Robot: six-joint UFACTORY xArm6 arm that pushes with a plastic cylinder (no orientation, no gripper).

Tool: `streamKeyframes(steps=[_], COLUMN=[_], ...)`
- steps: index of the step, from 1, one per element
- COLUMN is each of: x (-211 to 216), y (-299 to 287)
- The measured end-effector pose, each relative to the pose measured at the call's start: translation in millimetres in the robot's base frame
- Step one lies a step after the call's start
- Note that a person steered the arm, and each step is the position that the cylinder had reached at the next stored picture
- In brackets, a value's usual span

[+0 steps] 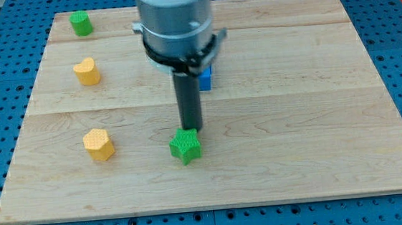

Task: Move the heart to the right of the green star

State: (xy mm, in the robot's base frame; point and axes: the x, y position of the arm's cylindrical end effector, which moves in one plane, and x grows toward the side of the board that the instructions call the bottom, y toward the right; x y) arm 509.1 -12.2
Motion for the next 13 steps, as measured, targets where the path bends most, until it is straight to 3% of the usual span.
streamKeyframes(steps=[1,2,3,4,5,7,8,9,10,11,12,13], x=[-36,-86,-78,-117,-145,-146,-199,-163,-84,-77,-128,-162], y=[-5,-69,-131,-223,-268,-106,-102,-43,-46,-41,-23,-63])
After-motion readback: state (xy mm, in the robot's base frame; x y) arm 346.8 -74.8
